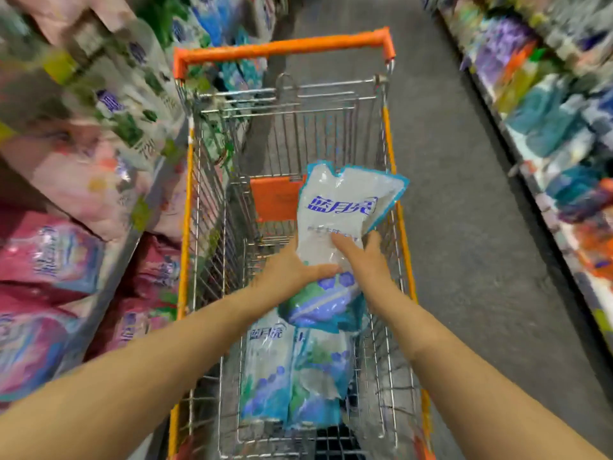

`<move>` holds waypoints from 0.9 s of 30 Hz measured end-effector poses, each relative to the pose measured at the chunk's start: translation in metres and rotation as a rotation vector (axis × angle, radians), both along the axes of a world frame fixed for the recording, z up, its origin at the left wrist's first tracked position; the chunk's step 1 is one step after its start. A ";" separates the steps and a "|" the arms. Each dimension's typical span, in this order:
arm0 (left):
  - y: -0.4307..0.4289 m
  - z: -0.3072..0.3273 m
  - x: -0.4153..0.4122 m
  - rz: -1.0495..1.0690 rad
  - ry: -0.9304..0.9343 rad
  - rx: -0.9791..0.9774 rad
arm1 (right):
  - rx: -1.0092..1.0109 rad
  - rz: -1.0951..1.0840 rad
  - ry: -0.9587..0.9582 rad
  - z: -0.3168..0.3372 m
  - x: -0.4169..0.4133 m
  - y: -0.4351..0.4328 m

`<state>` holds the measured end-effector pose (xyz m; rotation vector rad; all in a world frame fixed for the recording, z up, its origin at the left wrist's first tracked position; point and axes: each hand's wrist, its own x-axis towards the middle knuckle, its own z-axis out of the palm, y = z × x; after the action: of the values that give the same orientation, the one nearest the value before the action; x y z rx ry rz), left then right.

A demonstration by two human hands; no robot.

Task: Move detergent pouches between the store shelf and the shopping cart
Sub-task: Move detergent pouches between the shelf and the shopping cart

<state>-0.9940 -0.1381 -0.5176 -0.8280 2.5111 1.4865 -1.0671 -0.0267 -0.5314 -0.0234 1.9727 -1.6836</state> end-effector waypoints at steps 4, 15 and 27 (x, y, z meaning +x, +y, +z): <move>-0.011 -0.081 0.004 0.082 -0.255 0.034 | 0.111 0.071 -0.185 -0.088 0.001 -0.014; -0.047 -0.211 0.017 0.246 -0.551 0.114 | 0.304 0.315 -0.484 -0.230 0.012 -0.067; -0.061 -0.267 0.028 0.307 -0.726 0.099 | 0.300 0.294 -0.511 -0.292 0.030 -0.074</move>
<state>-0.9661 -0.1989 -0.7841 -1.4602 1.8182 1.0796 -1.0369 -0.1007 -0.8236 0.1975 1.7070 -1.0646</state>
